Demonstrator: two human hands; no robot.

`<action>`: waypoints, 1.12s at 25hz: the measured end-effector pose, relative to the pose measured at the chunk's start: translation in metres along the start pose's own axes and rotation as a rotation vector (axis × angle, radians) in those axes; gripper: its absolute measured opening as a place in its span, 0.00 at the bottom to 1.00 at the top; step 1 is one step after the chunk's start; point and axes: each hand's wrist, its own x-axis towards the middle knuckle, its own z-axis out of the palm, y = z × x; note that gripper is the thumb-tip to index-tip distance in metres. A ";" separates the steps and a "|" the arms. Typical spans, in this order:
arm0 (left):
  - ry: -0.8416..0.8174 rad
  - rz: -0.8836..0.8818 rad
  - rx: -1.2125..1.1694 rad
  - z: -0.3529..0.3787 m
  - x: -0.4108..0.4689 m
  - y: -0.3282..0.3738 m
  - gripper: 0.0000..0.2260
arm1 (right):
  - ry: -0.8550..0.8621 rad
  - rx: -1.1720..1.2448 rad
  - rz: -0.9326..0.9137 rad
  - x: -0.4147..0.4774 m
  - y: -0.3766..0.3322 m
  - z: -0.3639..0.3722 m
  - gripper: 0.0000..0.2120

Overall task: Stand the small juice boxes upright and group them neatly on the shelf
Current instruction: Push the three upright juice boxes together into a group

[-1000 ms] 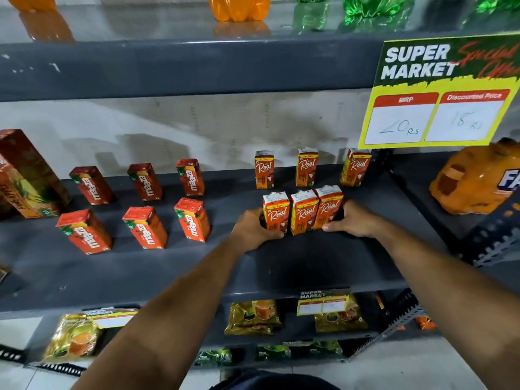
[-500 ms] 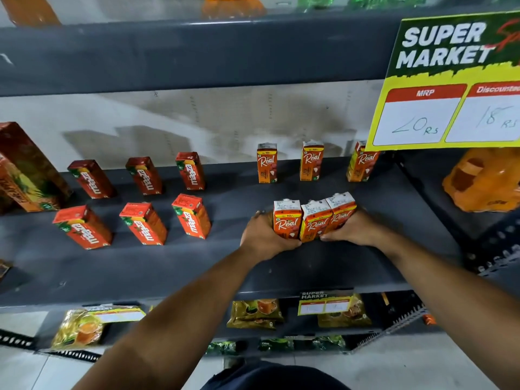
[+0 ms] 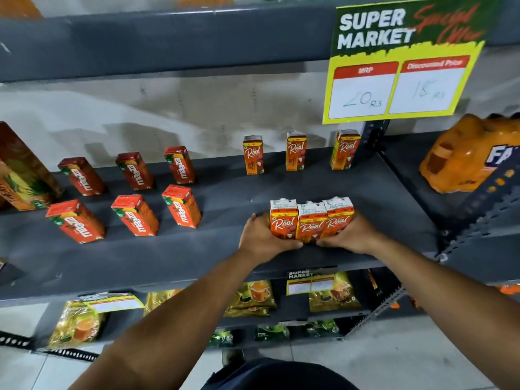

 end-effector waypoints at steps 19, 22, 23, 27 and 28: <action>-0.174 -0.073 -0.229 -0.009 -0.017 0.001 0.28 | -0.055 -0.054 0.097 -0.023 -0.006 -0.004 0.21; -0.141 -0.061 -0.185 -0.003 -0.018 0.002 0.25 | -0.051 -0.038 0.100 -0.021 -0.006 -0.004 0.22; -0.124 -0.053 -0.161 -0.001 -0.018 0.002 0.23 | -0.051 -0.035 0.105 -0.020 -0.006 -0.004 0.23; -0.108 -0.047 -0.147 0.004 -0.018 0.002 0.20 | -0.051 -0.043 0.131 -0.019 -0.004 -0.003 0.22; -0.106 -0.047 -0.141 0.005 -0.019 0.002 0.20 | -0.051 -0.055 0.127 -0.020 -0.003 -0.003 0.22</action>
